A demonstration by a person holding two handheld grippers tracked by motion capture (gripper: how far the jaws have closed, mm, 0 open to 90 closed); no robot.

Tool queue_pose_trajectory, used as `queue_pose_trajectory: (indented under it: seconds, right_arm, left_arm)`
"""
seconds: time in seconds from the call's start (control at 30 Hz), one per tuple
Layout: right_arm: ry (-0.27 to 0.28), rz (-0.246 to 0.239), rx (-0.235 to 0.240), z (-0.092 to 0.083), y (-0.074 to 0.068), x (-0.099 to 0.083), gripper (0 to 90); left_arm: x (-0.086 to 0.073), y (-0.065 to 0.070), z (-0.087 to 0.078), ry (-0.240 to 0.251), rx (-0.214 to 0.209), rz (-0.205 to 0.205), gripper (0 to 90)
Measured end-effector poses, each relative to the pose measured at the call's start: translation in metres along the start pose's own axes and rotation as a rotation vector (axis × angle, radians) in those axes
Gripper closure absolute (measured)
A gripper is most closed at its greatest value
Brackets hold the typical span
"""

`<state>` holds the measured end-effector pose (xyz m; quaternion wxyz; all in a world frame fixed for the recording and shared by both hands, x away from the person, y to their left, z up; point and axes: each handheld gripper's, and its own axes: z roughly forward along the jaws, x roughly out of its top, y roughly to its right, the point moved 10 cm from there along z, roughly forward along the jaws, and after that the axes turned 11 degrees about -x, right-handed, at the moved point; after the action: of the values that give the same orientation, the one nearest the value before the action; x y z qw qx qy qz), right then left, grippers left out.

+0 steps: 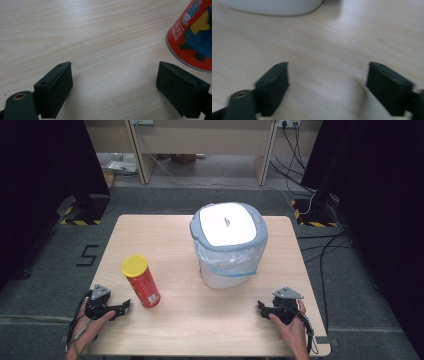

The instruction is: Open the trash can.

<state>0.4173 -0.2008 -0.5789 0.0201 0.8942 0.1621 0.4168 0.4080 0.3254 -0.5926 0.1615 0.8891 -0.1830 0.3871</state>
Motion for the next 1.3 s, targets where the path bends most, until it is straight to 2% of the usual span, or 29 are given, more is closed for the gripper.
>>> queue_pose_trajectory:
  seconds: [0.07,0.13,0.17,0.27,0.33,0.43,0.57,0.6,0.63,0.7,0.73,0.77,0.83,0.97,1.0,1.07,1.17,1.2,1.23,1.27,1.3]
  right_arm:
    - [0.026,0.017,-0.014,0.001,0.004,0.008,18.2]
    - [0.034,0.028,-0.021,0.003,0.007,0.013,17.2]
    - [0.052,0.058,-0.034,0.007,0.013,0.024,15.8]
    - [0.079,0.088,-0.036,0.016,0.020,0.043,15.4]
    - [0.079,0.085,-0.047,0.024,0.026,0.053,15.4]
    - [0.091,0.115,-0.060,0.039,0.036,0.069,16.1]
    - [0.114,0.116,-0.077,0.058,0.042,0.088,17.2]
    - [0.130,0.145,-0.071,0.063,0.043,0.092,17.9]
    - [0.124,0.157,-0.050,0.068,0.043,0.094,17.1]
    - [0.139,0.153,-0.082,0.078,0.048,0.100,18.6]
    - [0.141,0.166,-0.071,0.081,0.048,0.103,17.7]
    - [0.142,0.159,-0.059,0.084,0.046,0.107,16.8]
    - [0.145,0.138,-0.076,0.090,0.046,0.115,17.1]
    - [0.095,0.124,-0.091,0.106,0.048,0.118,17.7]
    - [0.082,0.124,-0.095,0.110,0.049,0.115,14.6]
    - [0.087,0.190,-0.058,0.113,0.051,0.114,14.6]
    - [0.072,0.178,-0.077,0.111,0.052,0.110,15.6]
    - [0.047,0.164,-0.111,0.109,0.055,0.106,25.2]
    - [-0.059,0.026,-0.189,0.111,0.060,0.091,26.4]
    - [-0.036,0.011,-0.197,0.111,0.059,0.087,26.9]
    - [-0.025,0.017,-0.152,0.108,0.055,0.084,28.7]
  left_arm:
    - [0.000,0.000,0.000,0.000,0.000,0.000,12.8]
    - [0.000,0.000,0.000,0.000,0.000,0.000,12.8]
    - [0.000,0.000,0.000,0.000,0.000,0.000,12.8]
    - [0.000,0.000,0.000,0.000,0.000,0.000,12.8]
    - [0.000,0.000,0.000,0.000,0.000,0.000,12.8]
    - [0.000,0.000,0.000,0.000,0.000,0.000,12.8]
    - [0.000,0.000,0.000,0.000,0.000,0.000,12.7]
    - [0.000,0.000,0.000,0.001,0.000,0.000,12.7]
    - [0.000,0.000,0.000,0.000,0.000,0.000,12.7]
    - [0.000,0.000,0.000,0.000,-0.001,0.000,12.7]
    - [0.000,0.000,0.000,0.000,0.000,0.000,12.7]
    - [0.000,0.000,0.000,0.000,-0.001,0.000,12.7]
    - [0.000,0.000,0.000,0.000,-0.001,0.000,12.7]
    - [0.000,0.000,0.000,0.000,-0.001,0.000,12.7]
    - [0.000,0.000,0.000,0.000,-0.001,0.000,12.7]
    - [0.000,0.000,0.000,0.000,-0.001,0.000,12.7]
    - [0.000,0.000,0.000,0.000,-0.001,0.000,12.7]
    - [0.000,0.000,0.000,0.000,-0.001,0.001,12.7]
    - [0.000,0.000,0.000,-0.001,-0.002,0.002,12.7]
    - [0.000,0.000,0.000,-0.001,-0.002,0.002,12.6]
    - [0.000,0.000,0.000,0.000,-0.003,0.002,12.7]
